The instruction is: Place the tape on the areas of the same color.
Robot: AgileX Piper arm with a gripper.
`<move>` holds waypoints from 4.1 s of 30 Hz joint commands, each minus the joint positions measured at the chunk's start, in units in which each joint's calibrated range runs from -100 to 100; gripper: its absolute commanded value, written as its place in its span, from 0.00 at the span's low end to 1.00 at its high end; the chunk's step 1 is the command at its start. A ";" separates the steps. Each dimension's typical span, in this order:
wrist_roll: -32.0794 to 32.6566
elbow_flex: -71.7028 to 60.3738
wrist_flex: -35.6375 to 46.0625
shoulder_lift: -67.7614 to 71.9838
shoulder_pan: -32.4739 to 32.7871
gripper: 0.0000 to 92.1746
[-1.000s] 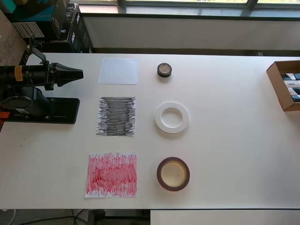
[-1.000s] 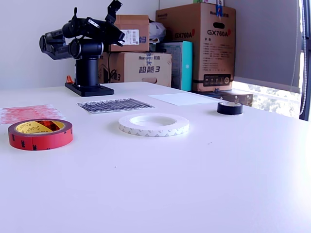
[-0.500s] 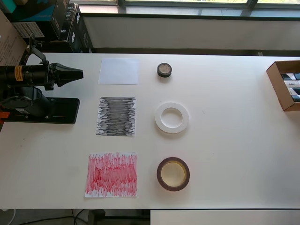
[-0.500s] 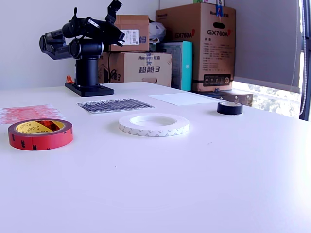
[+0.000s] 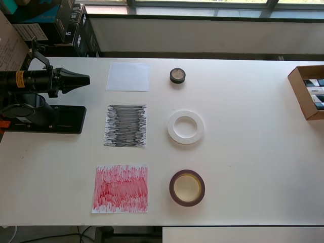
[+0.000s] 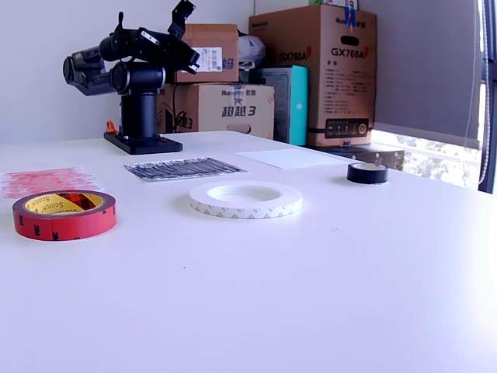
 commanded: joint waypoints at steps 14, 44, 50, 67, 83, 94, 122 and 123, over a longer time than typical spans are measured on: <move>0.36 -0.34 -0.43 -0.30 0.28 0.00; 0.61 -4.07 -0.17 0.64 1.31 0.00; 0.69 -16.24 -0.09 14.67 3.04 0.01; 7.97 -81.67 25.03 79.59 4.07 0.01; 27.46 -103.66 50.40 111.77 10.94 0.01; 35.81 -102.84 50.23 122.25 12.83 0.01; 44.65 -98.48 46.75 133.10 11.02 0.52; 44.81 -98.57 46.75 133.66 10.70 0.53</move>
